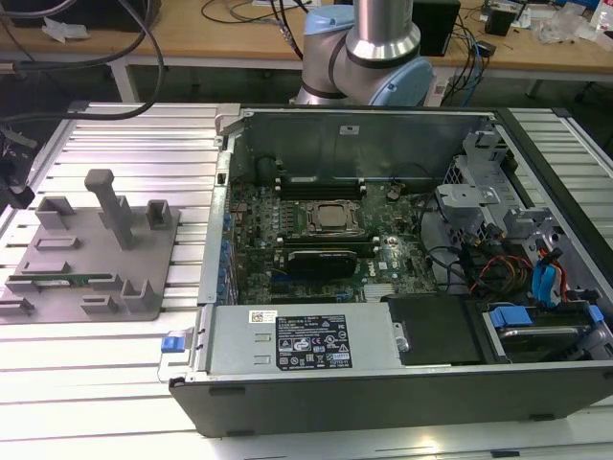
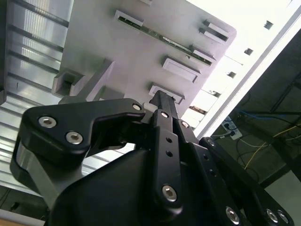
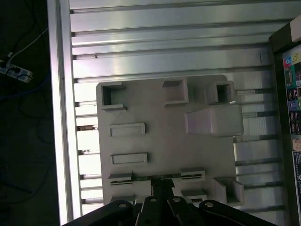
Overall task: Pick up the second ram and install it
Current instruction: 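Pick up the second ram and move it above second insertion slot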
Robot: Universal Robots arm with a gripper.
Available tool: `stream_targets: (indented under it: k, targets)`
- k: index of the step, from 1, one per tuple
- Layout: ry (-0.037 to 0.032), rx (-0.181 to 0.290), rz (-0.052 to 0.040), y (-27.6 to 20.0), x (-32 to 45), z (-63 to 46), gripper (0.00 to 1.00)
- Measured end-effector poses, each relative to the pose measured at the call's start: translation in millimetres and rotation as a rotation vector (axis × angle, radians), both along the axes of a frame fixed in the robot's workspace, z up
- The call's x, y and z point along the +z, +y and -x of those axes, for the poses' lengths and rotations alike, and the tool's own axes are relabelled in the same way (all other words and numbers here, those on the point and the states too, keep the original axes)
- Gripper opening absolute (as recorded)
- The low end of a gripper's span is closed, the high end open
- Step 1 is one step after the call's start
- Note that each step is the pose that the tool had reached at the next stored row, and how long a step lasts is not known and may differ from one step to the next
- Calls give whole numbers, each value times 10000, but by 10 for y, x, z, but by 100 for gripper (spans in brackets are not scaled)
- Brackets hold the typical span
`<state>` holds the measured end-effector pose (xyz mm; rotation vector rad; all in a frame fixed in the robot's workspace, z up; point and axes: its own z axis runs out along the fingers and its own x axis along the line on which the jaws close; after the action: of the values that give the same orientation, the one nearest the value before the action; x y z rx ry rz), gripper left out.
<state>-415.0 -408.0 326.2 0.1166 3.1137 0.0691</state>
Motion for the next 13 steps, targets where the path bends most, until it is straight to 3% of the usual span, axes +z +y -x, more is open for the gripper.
stream_targets:
  k: [9,13]
  targets:
    - [0,49,1,0,-2,2,8]
    - [-1,1364,0,0,-4,2,8]
